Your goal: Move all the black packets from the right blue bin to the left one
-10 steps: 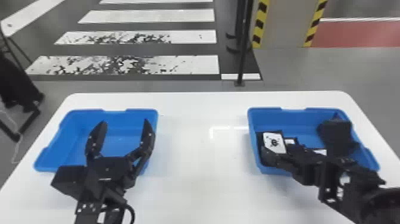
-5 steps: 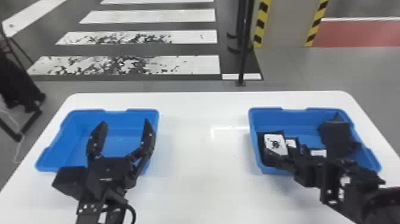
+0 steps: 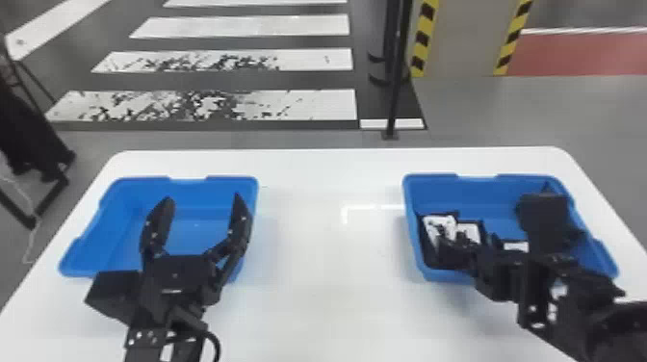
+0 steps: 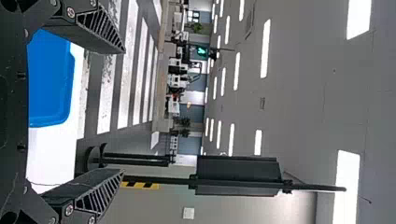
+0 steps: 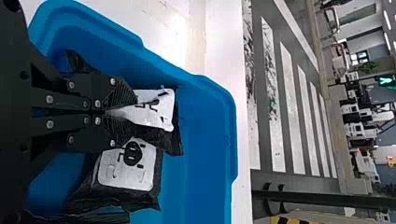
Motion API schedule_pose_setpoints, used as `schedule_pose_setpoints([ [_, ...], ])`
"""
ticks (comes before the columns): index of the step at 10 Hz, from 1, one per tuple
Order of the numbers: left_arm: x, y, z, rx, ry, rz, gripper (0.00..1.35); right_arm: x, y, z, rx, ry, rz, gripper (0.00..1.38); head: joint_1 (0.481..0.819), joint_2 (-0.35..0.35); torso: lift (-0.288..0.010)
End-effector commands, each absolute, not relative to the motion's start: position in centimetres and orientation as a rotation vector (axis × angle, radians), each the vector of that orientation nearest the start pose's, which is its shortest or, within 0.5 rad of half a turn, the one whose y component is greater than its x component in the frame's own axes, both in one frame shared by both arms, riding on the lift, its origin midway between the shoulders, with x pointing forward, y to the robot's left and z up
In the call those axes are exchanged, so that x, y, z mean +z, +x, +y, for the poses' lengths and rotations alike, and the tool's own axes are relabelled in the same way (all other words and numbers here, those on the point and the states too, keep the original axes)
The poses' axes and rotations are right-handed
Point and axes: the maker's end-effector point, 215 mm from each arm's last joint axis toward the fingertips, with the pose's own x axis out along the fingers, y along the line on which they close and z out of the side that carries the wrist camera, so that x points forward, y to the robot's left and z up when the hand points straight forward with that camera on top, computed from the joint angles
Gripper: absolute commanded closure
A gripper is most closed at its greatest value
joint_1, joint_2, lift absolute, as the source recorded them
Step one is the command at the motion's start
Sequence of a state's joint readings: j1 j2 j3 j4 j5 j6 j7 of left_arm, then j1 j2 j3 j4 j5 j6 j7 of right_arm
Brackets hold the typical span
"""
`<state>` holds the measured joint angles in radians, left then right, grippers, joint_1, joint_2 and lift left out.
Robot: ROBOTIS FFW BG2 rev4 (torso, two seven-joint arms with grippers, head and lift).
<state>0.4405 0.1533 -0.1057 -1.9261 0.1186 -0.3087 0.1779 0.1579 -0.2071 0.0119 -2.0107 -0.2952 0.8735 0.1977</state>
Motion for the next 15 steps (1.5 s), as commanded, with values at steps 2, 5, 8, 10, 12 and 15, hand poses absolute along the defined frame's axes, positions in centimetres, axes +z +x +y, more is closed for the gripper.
schedule_pose_setpoints([
  [2,-28.7,45.1,23.2,0.034,-0.063,-0.217,0.15,-40.7,49.0,-19.2,0.328,0.117,0.524,1.15,0.695,0.055,-0.168],
  [5,-28.2,44.9,23.2,0.029,-0.100,-0.236,0.15,-34.5,51.2,-20.2,0.410,0.220,0.342,1.14,0.695,0.042,-0.168],
  [8,-26.7,45.3,21.4,-0.084,-0.339,-0.257,0.15,-29.3,54.5,-14.2,0.770,0.275,0.209,1.14,0.695,0.052,-0.168],
  [10,-25.0,45.6,17.7,-0.223,-0.505,-0.208,0.15,-28.9,52.5,-7.0,0.958,0.268,0.232,1.14,0.695,0.081,-0.168],
  [12,-25.9,45.7,12.3,-0.378,-0.615,-0.098,0.15,-30.3,50.2,-1.0,1.098,0.332,0.288,1.14,0.695,0.118,-0.168],
  [15,-27.5,45.9,11.6,-0.387,-0.548,-0.045,0.15,-29.8,48.0,3.1,1.195,0.357,0.304,1.14,0.695,0.145,-0.168],
])
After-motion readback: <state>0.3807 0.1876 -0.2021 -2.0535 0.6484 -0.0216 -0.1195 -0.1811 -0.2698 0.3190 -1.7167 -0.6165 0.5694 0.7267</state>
